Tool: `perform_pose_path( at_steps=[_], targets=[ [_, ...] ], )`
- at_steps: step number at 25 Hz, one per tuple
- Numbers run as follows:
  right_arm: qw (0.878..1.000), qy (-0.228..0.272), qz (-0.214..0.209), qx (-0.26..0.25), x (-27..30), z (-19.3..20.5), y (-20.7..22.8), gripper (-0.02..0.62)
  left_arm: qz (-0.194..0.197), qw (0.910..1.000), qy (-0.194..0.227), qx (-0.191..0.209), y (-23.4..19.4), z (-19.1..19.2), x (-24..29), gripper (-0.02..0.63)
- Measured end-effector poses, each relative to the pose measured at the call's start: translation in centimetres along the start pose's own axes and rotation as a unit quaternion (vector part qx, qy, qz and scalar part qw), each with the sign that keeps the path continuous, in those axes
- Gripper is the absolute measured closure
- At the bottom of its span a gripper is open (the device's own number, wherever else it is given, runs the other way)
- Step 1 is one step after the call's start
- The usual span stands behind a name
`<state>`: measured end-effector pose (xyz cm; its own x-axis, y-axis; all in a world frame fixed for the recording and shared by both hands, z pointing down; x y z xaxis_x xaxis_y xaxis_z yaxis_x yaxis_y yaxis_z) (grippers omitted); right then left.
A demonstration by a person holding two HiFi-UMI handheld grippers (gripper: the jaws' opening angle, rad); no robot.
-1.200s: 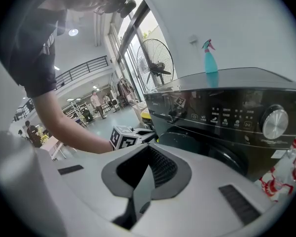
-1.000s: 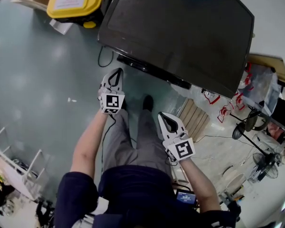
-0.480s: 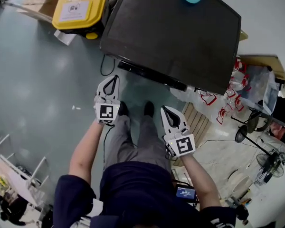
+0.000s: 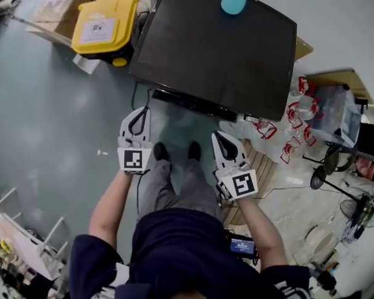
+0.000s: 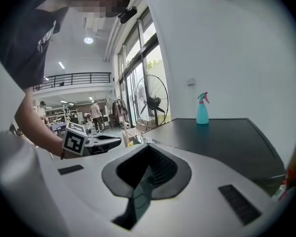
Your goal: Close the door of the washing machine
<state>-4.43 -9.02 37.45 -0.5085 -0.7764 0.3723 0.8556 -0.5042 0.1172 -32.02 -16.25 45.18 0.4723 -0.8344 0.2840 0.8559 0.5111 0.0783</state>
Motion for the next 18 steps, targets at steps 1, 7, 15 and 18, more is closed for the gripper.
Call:
perform_pose_path(
  at_steps=[1,7,15,18],
  targets=[
    [1.000,0.005,0.001,-0.002,-0.2,-0.4,0.1,0.575,-0.003,0.9999,0.011,-0.002,0.0,-0.9,-0.3,0.583],
    [0.999,0.042,0.026,-0.017,-1.8,-3.1,0.7,0.575,-0.006,0.9988,0.049,0.008,0.1,-5.6,-2.3,0.583],
    [0.995,0.079,0.050,-0.038,-4.9,-6.7,1.3,0.575,-0.015,0.9965,0.080,-0.019,0.0,-11.0,-4.9,0.583],
    [0.994,0.088,0.058,-0.042,-6.2,-7.9,1.7,0.575,-0.015,0.9952,0.097,-0.010,-0.3,-12.8,-5.8,0.583]
  ],
)
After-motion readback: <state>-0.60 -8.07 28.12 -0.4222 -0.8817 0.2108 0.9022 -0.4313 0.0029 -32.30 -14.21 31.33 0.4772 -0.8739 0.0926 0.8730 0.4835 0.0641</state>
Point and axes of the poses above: the fingertips, and each gripper's own axes: x forward along the fingers, y to its right, z out of its underside, the point moved 9 cm from there along -x, backward along the fingers, and after that the axes turned 4 degrees about -y, right-handed, at the moved point
